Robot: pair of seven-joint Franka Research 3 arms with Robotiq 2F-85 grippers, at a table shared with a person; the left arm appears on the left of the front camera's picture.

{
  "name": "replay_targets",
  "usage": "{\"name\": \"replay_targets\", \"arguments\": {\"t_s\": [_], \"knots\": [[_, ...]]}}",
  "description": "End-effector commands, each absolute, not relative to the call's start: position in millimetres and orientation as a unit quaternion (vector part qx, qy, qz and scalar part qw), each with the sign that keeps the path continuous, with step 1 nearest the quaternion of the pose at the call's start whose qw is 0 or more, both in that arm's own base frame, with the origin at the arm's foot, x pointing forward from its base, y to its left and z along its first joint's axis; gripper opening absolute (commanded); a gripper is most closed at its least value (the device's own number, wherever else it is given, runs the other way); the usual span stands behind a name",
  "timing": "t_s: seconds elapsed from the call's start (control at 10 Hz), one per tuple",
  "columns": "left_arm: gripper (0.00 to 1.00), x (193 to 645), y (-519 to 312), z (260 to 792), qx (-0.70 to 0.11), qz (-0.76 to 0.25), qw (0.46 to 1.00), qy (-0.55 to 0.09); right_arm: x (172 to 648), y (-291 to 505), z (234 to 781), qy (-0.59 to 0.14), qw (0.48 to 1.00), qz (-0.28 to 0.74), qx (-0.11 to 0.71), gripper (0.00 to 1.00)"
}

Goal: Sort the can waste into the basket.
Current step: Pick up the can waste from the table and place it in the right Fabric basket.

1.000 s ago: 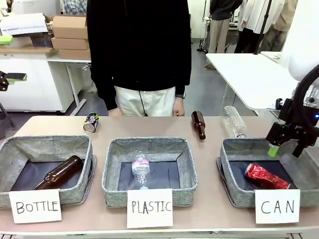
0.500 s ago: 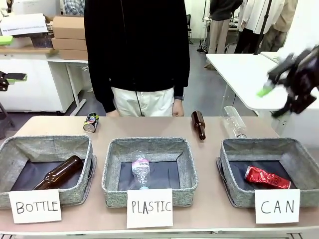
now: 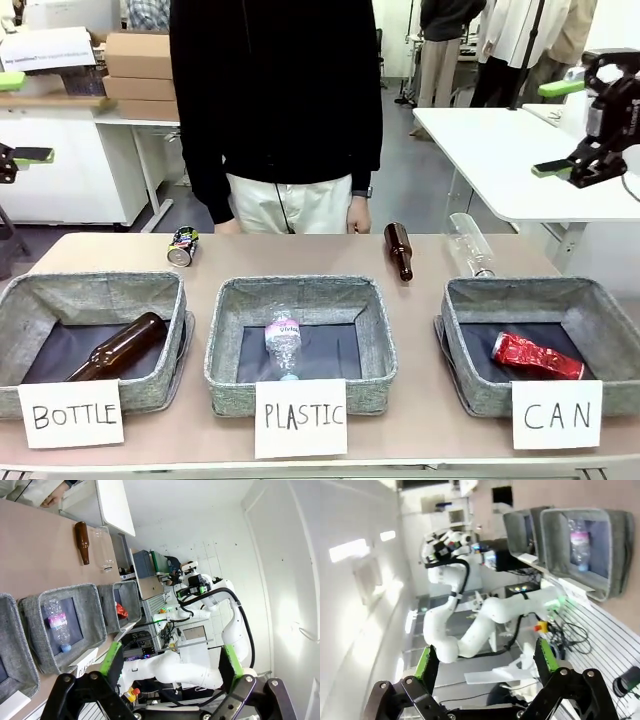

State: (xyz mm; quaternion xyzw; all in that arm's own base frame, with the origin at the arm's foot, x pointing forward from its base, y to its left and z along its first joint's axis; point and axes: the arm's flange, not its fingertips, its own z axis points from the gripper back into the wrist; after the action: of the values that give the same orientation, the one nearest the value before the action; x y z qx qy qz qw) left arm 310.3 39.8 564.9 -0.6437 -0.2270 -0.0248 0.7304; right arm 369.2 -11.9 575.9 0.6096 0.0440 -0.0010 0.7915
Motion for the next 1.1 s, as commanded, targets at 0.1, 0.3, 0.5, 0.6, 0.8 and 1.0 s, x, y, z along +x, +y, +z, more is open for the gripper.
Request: {"name": "replay_targets", "arguments": {"t_s": [0.1,0.3,0.5,0.6,0.8,1.0], "knots": [[1.0,310.4,38.0,565.8,-0.652,-0.033,0.72,-0.235,355.3,-9.1,590.4,0.045,0.826,0.021,0.562,1.0],[1.0,310.4,38.0,565.8,-0.652,-0.033,0.72,-0.235,355.3,-9.1,590.4,0.045,0.826,0.021,0.562,1.0],[1.0,310.4,38.0,565.8,-0.652,-0.033,0.72,-0.235,355.3,-9.1,590.4,0.045,0.826,0.021,0.562,1.0],[1.0,310.4,38.0,565.8,-0.652,-0.033,0.72,-0.235,355.3,-9.1,590.4,0.045,0.826,0.021,0.562,1.0],[1.0,310.4,38.0,565.8,-0.652,-0.033,0.72,-0.235,355.3,-9.1,590.4,0.045,0.826,0.021,0.562,1.0],[1.0,310.4,38.0,565.8,-0.652,-0.033,0.72,-0.235,355.3,-9.1,590.4,0.045,0.826,0.021,0.562,1.0]]}}
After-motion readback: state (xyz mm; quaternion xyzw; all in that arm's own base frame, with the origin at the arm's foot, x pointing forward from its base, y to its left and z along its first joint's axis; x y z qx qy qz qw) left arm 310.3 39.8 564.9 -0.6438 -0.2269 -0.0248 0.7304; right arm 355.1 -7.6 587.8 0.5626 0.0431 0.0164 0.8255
